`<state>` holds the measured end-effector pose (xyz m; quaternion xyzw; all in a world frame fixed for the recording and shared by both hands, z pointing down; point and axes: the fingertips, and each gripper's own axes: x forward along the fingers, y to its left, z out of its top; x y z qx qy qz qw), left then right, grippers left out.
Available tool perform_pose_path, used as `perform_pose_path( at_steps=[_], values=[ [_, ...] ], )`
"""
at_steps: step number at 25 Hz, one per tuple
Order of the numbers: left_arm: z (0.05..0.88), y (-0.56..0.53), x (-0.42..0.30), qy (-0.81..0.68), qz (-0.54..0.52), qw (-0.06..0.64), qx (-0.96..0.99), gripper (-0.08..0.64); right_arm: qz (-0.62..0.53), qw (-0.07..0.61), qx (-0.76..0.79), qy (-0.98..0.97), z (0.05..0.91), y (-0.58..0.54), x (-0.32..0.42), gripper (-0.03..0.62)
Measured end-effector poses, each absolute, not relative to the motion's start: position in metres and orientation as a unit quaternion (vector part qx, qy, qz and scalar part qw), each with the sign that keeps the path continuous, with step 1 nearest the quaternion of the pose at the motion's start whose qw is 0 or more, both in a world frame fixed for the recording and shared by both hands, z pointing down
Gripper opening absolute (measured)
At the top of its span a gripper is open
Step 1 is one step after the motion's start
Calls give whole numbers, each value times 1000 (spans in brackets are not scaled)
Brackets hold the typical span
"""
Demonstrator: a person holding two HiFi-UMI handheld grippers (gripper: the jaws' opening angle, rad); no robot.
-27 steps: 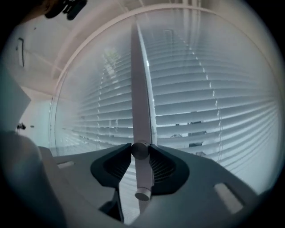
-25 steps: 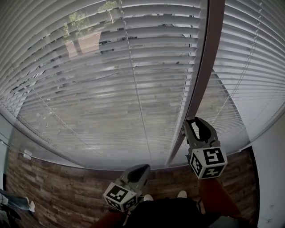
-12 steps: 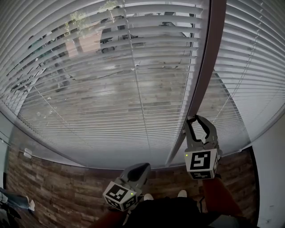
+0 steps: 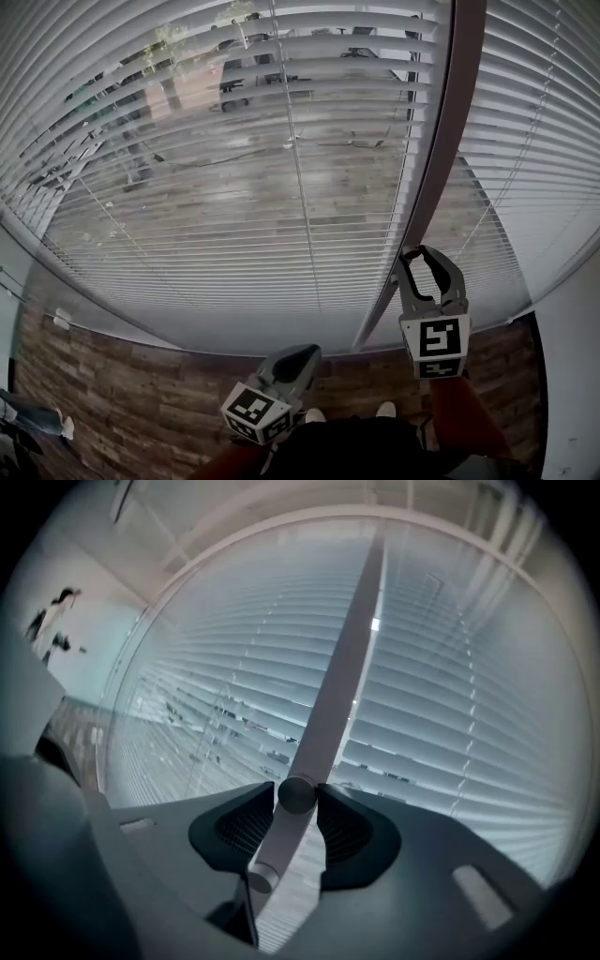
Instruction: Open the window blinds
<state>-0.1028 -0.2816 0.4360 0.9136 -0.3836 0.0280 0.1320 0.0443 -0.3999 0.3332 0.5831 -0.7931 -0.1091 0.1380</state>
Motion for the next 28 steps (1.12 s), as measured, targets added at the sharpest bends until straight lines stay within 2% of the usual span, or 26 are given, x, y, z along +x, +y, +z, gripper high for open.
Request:
perform_pose_path(
  at_steps=[6,12,22,28],
  values=[
    [437,-289,-104,-389,25,131,912,2,108,-30,532,-839,344,-409,55,163],
    [434,-290,-104,-394,26,131,909,2,160,-83,519,-835,342,-411,55,164],
    [437,-288,-106,-387,16,132,912,2,124,-48,542,-830,342,-414,56,160],
    [438,-288,-109,-390,23,130,911,2,53,19,563,-825,341,-417,56,153]
  ],
)
